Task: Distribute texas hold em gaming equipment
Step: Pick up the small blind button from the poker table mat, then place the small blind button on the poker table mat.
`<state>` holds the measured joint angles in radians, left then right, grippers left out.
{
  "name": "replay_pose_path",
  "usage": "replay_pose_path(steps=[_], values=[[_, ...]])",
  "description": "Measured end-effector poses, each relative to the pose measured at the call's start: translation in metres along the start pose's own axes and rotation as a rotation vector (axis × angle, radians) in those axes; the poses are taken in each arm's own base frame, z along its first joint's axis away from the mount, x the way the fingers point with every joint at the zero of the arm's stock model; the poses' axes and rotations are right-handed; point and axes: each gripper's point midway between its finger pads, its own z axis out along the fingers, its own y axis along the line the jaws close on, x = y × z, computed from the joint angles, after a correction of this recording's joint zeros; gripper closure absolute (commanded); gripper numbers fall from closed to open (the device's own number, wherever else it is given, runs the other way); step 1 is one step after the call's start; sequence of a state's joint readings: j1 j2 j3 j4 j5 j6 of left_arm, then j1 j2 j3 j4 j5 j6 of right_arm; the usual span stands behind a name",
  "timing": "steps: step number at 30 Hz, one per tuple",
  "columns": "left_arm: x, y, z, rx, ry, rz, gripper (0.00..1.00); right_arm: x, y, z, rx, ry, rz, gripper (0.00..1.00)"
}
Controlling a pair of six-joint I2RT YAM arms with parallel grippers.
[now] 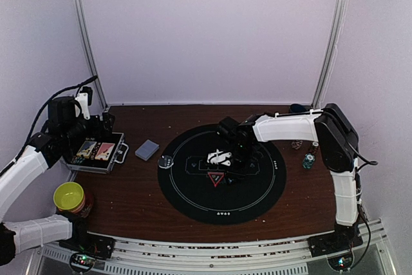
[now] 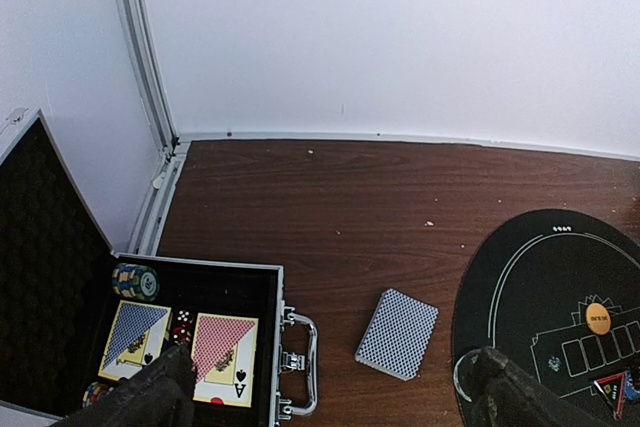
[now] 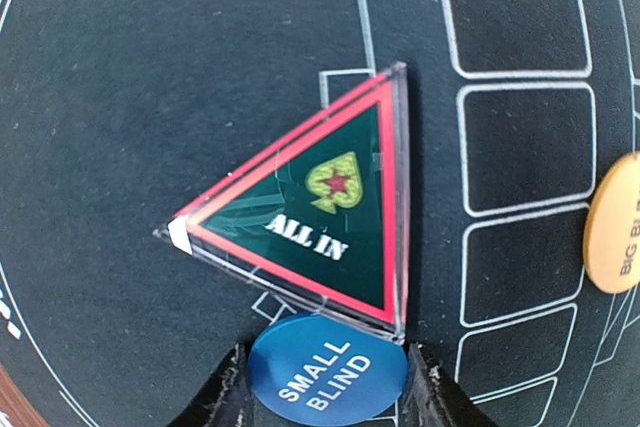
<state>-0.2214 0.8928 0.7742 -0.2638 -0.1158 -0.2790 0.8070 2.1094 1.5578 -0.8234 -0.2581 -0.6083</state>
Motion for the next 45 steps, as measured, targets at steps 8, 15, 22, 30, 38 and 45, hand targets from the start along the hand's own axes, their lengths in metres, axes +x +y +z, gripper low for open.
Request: replay_pose_path(steps=[8, 15, 22, 30, 38, 45], values=[[0.0, 0.0, 0.0, 0.0, -0.002, 0.0, 0.02, -0.001, 0.001, 0.0, -0.003, -0.003, 0.001, 0.59], [0.0, 0.0, 0.0, 0.001, -0.001, 0.0, 0.02, 0.005, -0.008, -0.004, -0.006, -0.007, 0.032, 0.62], [0.0, 0.0, 0.0, 0.001, -0.001, 0.0, 0.02, 0.021, -0.045, -0.023, 0.028, -0.01, 0.128, 0.61], [0.0, 0.0, 0.0, 0.0, -0.002, 0.0, 0.02, -0.019, -0.119, -0.05, 0.238, -0.09, 0.219, 0.58], [0.0, 0.0, 0.0, 0.0, -0.001, 0.0, 0.02, -0.051, -0.202, -0.023, 0.457, -0.122, 0.336, 0.59], [0.0, 0.0, 0.0, 0.001, -0.001, 0.0, 0.02, -0.045, -0.231, -0.014, 0.564, -0.134, 0.392, 0.56]])
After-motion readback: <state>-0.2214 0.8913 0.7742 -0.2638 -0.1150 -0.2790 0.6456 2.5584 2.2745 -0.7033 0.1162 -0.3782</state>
